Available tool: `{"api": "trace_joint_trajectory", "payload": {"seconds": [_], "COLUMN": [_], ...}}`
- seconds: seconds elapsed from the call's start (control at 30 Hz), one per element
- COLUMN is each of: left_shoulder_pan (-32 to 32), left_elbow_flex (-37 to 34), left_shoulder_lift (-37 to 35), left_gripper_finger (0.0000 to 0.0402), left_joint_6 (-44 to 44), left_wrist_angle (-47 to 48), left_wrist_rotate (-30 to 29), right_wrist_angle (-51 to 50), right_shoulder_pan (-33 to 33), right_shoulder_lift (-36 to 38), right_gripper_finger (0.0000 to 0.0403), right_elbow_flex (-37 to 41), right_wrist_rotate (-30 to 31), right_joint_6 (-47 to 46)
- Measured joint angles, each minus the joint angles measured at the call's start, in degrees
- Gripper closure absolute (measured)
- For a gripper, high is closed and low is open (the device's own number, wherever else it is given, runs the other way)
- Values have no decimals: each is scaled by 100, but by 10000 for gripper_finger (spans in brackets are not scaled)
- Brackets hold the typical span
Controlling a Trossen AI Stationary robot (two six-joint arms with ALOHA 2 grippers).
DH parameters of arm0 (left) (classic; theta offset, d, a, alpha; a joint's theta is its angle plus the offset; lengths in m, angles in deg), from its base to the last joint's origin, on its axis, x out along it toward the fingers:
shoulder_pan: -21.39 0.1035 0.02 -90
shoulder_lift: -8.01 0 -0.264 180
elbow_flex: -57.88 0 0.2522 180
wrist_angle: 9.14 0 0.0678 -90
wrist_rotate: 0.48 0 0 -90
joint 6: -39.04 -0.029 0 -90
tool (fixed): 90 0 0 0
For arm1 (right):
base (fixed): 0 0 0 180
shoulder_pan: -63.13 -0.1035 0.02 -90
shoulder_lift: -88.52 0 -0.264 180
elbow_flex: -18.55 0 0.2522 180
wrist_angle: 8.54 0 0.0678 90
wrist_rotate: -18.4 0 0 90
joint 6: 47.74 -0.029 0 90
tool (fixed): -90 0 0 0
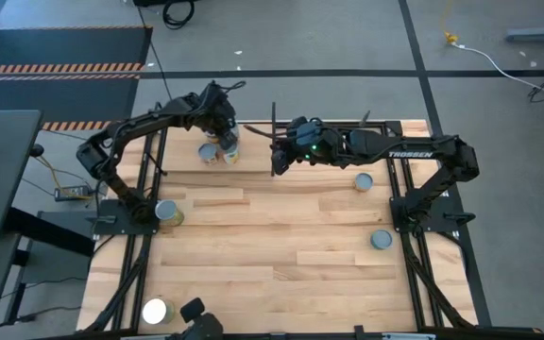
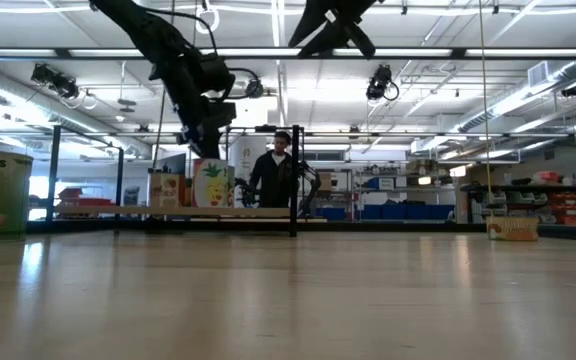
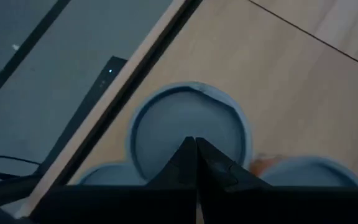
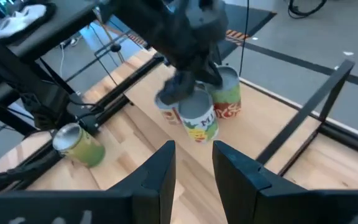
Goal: Pick and place cans onto a shelf
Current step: Adjust the canned spaghetti sauce on the shelf, then adjust the canned mixed fruits on the shelf
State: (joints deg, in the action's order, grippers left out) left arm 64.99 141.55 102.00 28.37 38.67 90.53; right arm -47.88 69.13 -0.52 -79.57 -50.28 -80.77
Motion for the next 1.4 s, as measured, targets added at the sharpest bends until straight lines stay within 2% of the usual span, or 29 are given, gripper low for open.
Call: {"api": "trace_joint_trajectory", "payload": {"seconds": [0.53,0.8,0.93,1.03,1.13,1.27,1.4], "left_shoulder_pan": [12,-8,-56,-74,-32,-28,-148], "left_elbow_flex": [5,-15,-13,-9,-7,-4,-7], "left_shoulder_lift": [225,-51,-491,-927,-1038,-936,-742], "left_gripper_finger": [399,375,354,336,326,327,336], "left_joint_6": [142,227,255,158,-118,-167,67], "left_wrist_angle": [-503,-868,-346,482,1074,1051,1058], "left_wrist_rotate": [-103,-163,-83,116,315,317,322], "right_wrist_angle": [144,198,198,198,204,368,452], "right_shoulder_pan": [-50,-133,-133,-133,-135,-137,-161], "right_shoulder_lift": [22,22,20,20,20,17,17], "right_gripper_finger": [290,290,290,290,290,290,290], "right_elbow_flex": [-287,-287,-287,-287,-287,-287,-287], "right_wrist_rotate": [-43,-49,-49,-46,40,277,232], "right_joint_6": [351,714,723,727,765,773,773]}}
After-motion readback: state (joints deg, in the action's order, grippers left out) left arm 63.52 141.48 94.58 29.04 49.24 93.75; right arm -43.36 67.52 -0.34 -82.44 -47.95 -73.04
